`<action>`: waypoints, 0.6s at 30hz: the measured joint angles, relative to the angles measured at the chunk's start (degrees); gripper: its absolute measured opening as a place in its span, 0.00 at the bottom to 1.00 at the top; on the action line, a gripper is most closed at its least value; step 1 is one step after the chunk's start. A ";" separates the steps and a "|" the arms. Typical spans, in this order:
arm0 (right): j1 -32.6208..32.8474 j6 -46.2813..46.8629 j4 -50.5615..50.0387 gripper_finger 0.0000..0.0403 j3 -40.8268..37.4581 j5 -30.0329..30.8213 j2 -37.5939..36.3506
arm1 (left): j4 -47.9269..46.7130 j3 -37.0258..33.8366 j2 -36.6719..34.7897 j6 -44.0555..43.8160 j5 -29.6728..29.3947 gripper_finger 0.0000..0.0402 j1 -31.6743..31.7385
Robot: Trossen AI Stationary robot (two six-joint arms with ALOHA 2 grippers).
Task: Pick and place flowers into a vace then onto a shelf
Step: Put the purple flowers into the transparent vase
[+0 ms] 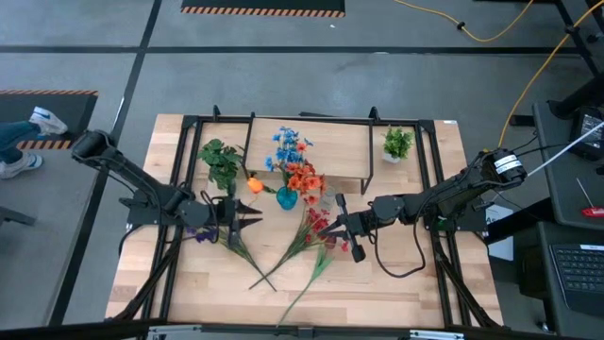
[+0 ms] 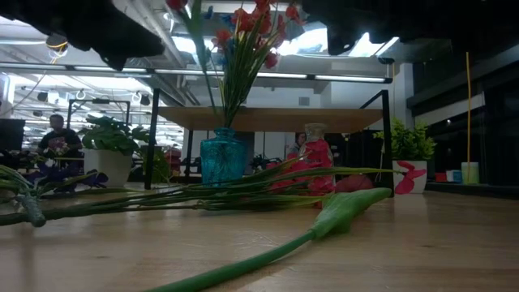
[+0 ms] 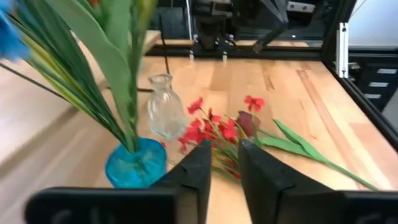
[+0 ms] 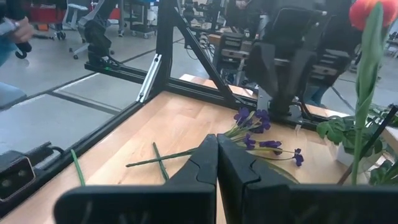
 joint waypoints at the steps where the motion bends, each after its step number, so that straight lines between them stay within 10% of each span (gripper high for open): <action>1: -0.02 0.58 0.00 0.01 0.00 0.00 0.00 | 0.12 0.00 0.53 -0.90 -0.02 0.14 -0.42; 10: 0.11 3.49 -1.40 0.01 0.00 0.00 0.00 | -0.83 4.35 8.70 -1.99 -2.47 0.01 -4.80; 18: 1.71 3.67 -1.66 0.01 0.00 0.02 -0.17 | -20.70 17.26 16.82 -14.90 -4.50 0.01 -8.28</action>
